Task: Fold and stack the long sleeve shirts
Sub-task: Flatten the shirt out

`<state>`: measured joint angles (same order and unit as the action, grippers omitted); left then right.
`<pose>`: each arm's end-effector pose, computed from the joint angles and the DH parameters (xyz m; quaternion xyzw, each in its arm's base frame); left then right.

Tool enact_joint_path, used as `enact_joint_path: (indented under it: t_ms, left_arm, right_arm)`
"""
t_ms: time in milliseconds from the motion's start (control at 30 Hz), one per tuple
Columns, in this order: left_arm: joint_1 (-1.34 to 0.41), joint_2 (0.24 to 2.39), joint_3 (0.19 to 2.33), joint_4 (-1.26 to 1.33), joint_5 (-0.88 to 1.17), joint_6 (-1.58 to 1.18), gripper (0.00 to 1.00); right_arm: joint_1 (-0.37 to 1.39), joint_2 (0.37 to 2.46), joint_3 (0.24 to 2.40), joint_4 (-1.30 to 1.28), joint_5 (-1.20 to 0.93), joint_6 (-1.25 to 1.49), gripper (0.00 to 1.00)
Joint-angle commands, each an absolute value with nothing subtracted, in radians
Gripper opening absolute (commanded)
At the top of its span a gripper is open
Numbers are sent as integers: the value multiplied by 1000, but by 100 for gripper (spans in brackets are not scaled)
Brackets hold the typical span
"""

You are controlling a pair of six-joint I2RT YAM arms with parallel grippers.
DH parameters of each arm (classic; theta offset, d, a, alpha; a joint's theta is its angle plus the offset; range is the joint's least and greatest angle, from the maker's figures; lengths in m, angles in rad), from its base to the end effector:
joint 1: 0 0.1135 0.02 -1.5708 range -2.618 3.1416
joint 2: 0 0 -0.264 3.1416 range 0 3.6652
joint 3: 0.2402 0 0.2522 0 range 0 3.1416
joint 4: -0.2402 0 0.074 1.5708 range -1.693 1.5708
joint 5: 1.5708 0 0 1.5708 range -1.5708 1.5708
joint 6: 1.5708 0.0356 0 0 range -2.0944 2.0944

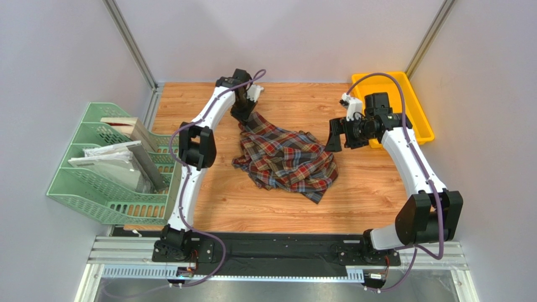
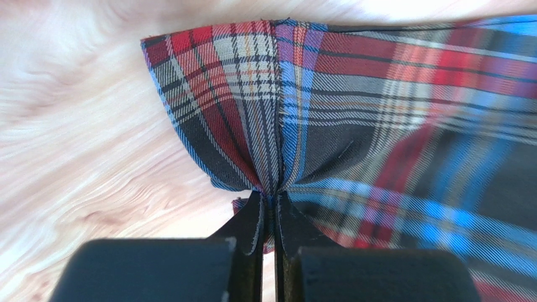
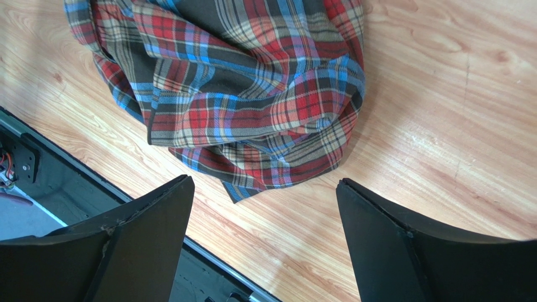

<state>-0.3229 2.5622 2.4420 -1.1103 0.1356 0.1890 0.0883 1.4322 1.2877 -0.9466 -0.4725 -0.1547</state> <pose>0.4990 -0.1720 0.1852 0.2600 0.9484 -0.0779 0.1641 0.2808 0.0411 0.3053 -0.1696 0.9307 0.2196 0.2384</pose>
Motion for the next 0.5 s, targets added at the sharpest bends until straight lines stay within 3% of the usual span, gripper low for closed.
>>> enact_joint_path:
  t_ms: [0, 233, 467]
  left_arm:
    - [-322, 2311, 2574, -1145, 253, 248, 0]
    - [-333, 1719, 2416, -761, 454, 166, 0]
    - [-333, 1456, 2238, -321, 679, 29, 0]
  right_arm:
    - [86, 1362, 1376, -934, -485, -166, 91]
    - [86, 1238, 1372, -819, -547, -190, 93]
    - [87, 1092, 1322, -586, -621, -210, 100]
